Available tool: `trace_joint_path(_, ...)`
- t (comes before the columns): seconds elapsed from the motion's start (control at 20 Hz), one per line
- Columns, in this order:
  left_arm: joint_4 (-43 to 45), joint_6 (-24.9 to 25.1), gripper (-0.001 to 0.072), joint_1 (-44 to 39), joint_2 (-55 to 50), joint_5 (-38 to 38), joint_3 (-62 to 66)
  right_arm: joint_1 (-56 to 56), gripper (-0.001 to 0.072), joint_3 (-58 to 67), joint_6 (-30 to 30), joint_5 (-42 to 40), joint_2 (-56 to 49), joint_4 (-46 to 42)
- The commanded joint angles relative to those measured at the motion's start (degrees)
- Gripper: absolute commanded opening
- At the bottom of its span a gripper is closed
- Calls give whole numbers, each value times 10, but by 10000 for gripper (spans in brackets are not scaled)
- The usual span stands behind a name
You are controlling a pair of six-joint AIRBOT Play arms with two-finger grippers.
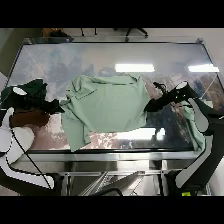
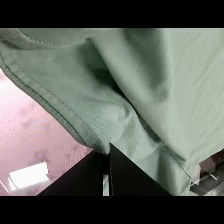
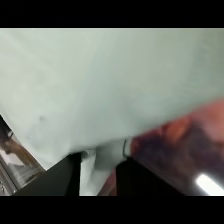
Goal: Fold the shirts.
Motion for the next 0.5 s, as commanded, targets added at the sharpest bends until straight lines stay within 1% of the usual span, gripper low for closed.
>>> trace_joint_path(0.0,-3,1,15,9,1,-18,2,24,226,-1,0,16,-2,-15)
trace_joint_path(0.05,-6,1,15,10,1,-23,2,24,198,-1,0,23,5,-13)
trace_joint_path(0.1,-7,1,14,10,5,-24,2,23,44,-1,0,25,19,-14)
trace_joint_path(0.15,-8,1,14,10,13,-24,2,23,26,0,0,23,37,-14)
trace_joint_path(0.25,-29,2,13,10,52,-21,2,21,26,1,0,12,96,-13)
trace_joint_path(0.35,-84,15,13,17,108,-22,20,17,25,12,-5,-9,173,0)
trace_joint_path(0.45,-134,16,13,30,176,-25,73,-1,25,45,-5,-41,258,38)
